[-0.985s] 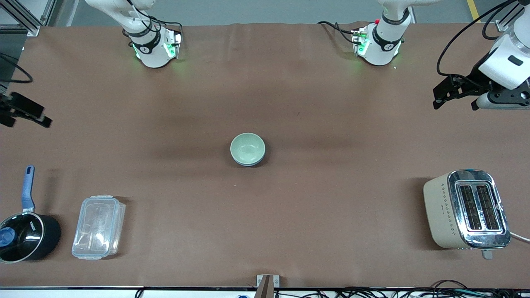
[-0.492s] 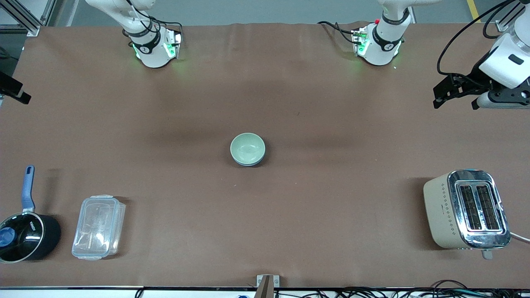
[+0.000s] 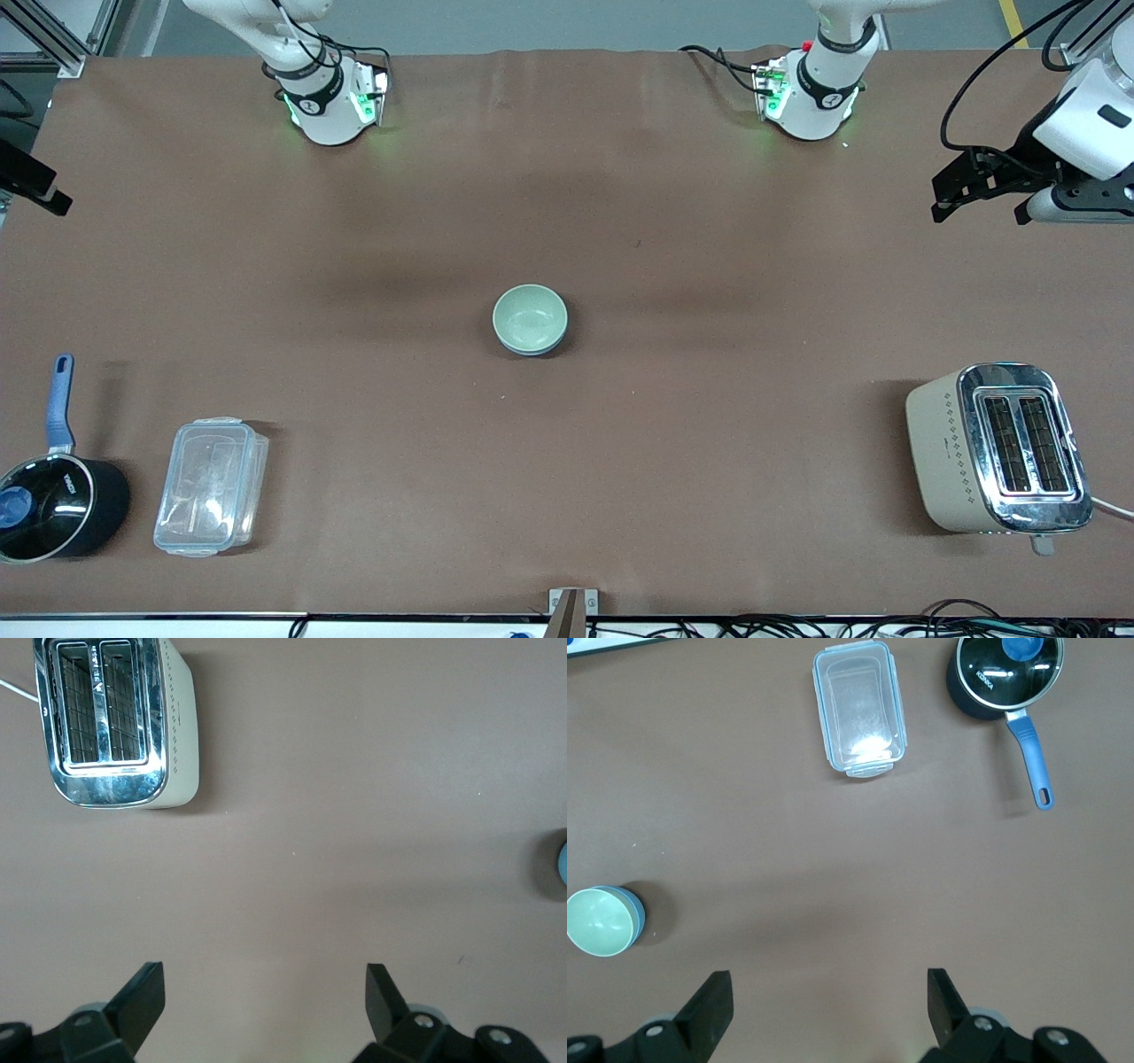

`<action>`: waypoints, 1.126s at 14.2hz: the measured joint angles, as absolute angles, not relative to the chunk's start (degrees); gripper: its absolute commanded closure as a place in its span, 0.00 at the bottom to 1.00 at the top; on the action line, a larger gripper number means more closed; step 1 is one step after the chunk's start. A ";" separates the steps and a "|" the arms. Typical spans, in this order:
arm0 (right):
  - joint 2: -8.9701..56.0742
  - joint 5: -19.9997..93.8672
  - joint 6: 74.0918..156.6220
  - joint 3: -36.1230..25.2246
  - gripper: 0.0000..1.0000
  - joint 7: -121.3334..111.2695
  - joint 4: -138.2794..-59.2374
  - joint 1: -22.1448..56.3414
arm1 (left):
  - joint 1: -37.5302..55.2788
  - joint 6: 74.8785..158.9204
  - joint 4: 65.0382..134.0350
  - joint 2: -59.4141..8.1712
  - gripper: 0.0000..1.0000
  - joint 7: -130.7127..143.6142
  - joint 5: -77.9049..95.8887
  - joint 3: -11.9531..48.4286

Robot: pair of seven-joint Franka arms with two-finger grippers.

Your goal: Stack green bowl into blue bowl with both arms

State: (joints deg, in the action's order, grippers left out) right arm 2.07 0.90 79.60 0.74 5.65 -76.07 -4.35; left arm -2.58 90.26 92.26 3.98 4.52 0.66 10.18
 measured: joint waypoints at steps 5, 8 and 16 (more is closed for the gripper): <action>2.06 0.89 81.15 1.00 0.03 3.87 -77.45 -4.35 | -2.54 90.25 92.24 3.77 0.00 4.52 0.66 10.20; 2.05 0.56 81.11 0.98 0.03 2.98 -78.60 -4.36 | -2.51 90.25 92.20 3.75 0.00 4.52 0.66 10.24; 2.05 -0.96 81.11 0.98 0.03 2.81 -79.24 -4.36 | -2.51 90.25 92.18 3.75 0.00 4.50 0.66 10.27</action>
